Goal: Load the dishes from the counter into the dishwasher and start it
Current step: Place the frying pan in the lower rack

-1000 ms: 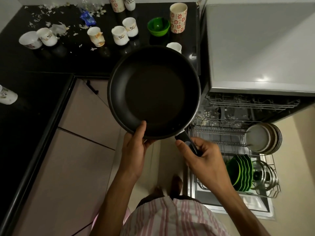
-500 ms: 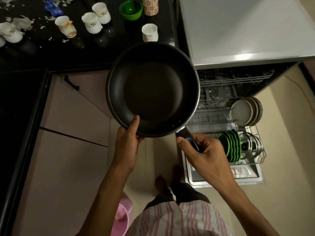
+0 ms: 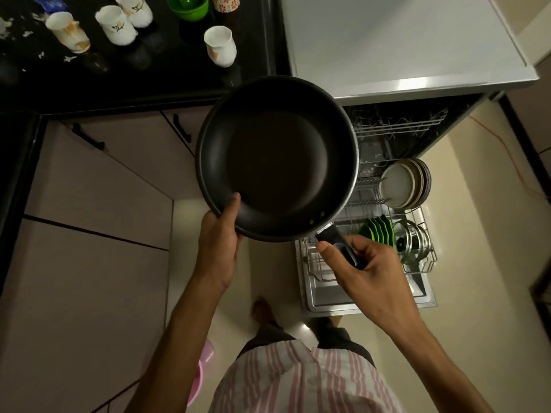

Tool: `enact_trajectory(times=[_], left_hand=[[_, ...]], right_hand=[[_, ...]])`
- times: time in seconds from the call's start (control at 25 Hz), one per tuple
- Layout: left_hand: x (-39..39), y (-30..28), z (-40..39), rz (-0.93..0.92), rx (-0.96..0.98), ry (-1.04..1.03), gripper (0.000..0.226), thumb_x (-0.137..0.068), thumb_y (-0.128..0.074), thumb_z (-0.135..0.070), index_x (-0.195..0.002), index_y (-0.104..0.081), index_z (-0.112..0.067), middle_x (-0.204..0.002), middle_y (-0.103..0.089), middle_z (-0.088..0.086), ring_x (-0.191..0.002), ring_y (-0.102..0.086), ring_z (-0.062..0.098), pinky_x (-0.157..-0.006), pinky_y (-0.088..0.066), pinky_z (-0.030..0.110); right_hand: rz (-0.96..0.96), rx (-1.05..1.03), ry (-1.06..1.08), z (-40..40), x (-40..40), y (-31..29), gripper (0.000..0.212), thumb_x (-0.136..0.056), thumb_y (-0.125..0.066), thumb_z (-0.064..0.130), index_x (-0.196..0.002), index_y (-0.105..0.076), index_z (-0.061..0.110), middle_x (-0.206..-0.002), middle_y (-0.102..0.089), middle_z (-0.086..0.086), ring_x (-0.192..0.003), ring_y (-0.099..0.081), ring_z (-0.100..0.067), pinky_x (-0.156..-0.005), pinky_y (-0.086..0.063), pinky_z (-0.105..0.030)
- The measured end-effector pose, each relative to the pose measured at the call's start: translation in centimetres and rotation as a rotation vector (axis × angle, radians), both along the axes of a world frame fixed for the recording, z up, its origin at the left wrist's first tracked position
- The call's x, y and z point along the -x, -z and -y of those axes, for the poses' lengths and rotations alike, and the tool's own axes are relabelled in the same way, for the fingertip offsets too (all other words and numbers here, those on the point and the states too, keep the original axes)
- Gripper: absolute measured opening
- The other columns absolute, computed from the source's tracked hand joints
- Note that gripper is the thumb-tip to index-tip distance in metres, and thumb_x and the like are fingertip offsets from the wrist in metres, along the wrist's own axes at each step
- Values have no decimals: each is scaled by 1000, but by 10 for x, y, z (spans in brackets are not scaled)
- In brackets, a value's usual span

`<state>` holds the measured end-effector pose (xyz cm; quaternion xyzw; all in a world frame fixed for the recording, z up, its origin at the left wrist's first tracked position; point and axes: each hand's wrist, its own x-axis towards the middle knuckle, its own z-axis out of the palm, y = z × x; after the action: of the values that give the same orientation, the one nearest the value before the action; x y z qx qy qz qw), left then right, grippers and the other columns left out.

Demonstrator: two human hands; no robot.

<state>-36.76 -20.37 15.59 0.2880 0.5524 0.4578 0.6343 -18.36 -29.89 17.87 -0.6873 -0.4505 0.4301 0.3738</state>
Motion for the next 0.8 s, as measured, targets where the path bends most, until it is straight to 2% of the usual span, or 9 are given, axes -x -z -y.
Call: enact_trajectory(times=[0.16,0.32,0.44,0.6,0.8], left_hand=[[-36,13,13,-84,0,-32,14,-99,-52,-23,-101,-65,-25,-96,-74,-8,-105,-66,14,-92,-49,28],[-59,30,29,-119,18,-83,29,-96,-55,-14,-124,-61,-20,-104,-73,-8,-101,-68,7,-86,-54,23],[-72,44,35,-156,66,-78,33,-95,-56,-9,-125,-61,-20,-100,-74,-10,-96,-69,5,-84,-56,24],[-79,70,24,-218,125,-57,32,-92,-59,-2,-118,-63,-20,-91,-75,-14,-87,-70,1,-70,-56,16],[-70,109,-12,-260,125,55,29,-91,-59,-1,-112,-64,-21,-90,-75,-16,-89,-70,1,-73,-57,16]], right_hand=[[22,31,-66,8,-48,6,36,-89,-66,35,-61,-53,17,-51,-47,-3,-45,-43,-13,-45,-37,-24],[91,140,-128,15,-93,20,37,-88,-64,42,-67,-56,12,-55,-52,-8,-49,-51,-22,-47,-42,-30],[168,231,-186,16,-116,32,34,-85,-60,48,-73,-59,16,-58,-56,-6,-52,-54,-17,-49,-45,-28],[240,290,-219,9,-132,48,22,-88,-61,43,-89,-65,22,-58,-56,2,-53,-56,-5,-46,-43,-18],[263,344,-227,1,-132,75,25,-89,-61,44,-91,-66,19,-59,-56,7,-53,-57,-3,-47,-43,-16]])
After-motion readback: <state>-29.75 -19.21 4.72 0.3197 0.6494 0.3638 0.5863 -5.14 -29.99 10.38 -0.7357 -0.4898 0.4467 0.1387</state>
